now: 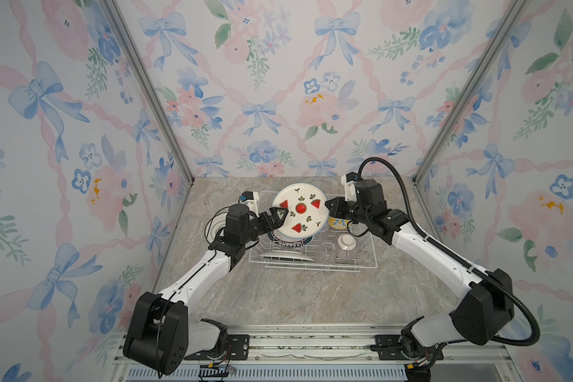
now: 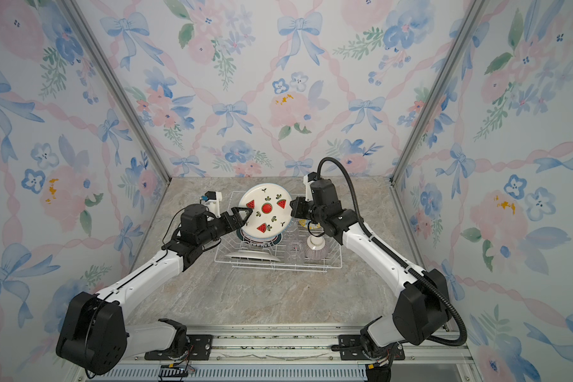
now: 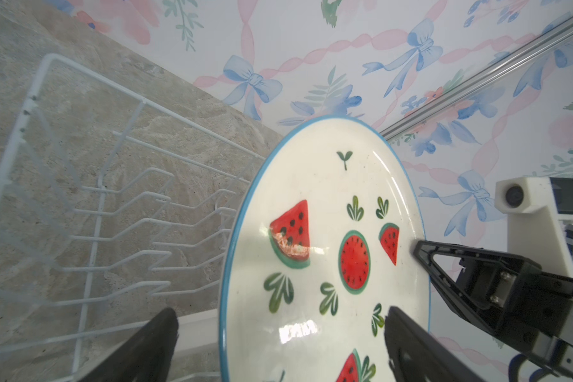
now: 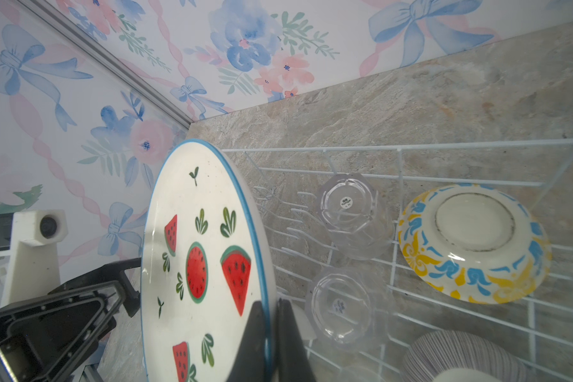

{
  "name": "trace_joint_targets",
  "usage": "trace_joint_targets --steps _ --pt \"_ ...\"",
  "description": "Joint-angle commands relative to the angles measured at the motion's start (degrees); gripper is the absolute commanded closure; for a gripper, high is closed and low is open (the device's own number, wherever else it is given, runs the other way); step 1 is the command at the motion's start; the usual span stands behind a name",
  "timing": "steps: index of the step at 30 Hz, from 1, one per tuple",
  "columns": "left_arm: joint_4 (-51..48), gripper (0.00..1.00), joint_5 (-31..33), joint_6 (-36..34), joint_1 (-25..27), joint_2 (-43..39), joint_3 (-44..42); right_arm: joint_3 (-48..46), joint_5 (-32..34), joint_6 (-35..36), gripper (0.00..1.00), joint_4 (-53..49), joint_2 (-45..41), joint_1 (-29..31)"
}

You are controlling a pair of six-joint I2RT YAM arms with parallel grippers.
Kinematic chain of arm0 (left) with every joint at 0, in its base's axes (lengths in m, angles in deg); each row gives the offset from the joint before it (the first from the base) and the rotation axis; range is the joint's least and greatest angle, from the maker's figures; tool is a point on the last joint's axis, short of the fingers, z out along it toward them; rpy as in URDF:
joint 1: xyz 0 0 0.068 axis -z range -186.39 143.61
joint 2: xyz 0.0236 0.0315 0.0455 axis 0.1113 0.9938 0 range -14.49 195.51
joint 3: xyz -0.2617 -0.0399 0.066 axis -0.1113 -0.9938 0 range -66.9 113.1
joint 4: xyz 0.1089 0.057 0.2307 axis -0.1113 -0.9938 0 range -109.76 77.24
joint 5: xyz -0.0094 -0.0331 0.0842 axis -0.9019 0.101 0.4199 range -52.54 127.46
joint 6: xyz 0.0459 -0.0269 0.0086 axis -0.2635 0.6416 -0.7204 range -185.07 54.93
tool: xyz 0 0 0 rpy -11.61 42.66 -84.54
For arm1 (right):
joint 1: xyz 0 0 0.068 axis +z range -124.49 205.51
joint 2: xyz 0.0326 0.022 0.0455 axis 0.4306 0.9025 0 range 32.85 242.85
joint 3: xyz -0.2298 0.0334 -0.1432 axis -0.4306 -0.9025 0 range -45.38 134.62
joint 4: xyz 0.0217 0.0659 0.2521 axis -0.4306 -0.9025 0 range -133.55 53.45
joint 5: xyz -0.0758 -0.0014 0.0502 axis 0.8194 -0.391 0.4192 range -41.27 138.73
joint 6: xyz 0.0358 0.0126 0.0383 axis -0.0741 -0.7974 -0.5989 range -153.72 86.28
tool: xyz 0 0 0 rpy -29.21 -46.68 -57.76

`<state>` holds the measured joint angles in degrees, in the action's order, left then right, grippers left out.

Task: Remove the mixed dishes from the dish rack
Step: 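Move the left gripper to the plate rim while the right holds it up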

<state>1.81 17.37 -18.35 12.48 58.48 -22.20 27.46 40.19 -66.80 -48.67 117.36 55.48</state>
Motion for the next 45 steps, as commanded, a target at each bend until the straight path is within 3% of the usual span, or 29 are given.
trace_joint_targets --steps 1,30,33,42,45 --pt "2.2 0.02 -1.0 0.6 0.6 0.3 2.2 1.5 -3.0 -4.1 1.00 8.2 -1.0 -0.4" --pt "5.0 0.07 -2.2 2.3 1.4 2.8 4.8 0.5 -5.7 -6.8 1.00 10.0 -1.7 -0.4" --pt "5.4 0.10 -2.7 2.5 1.3 3.1 4.9 0.5 -5.9 -6.8 1.00 10.1 -1.5 -0.4" --pt "6.3 0.41 -3.1 2.8 1.4 2.6 4.4 0.7 -7.0 -7.5 1.00 10.4 0.0 -0.4" --pt "6.3 0.45 -3.0 2.9 1.5 2.5 4.3 0.7 -7.3 -7.6 1.00 10.6 0.2 -0.5"
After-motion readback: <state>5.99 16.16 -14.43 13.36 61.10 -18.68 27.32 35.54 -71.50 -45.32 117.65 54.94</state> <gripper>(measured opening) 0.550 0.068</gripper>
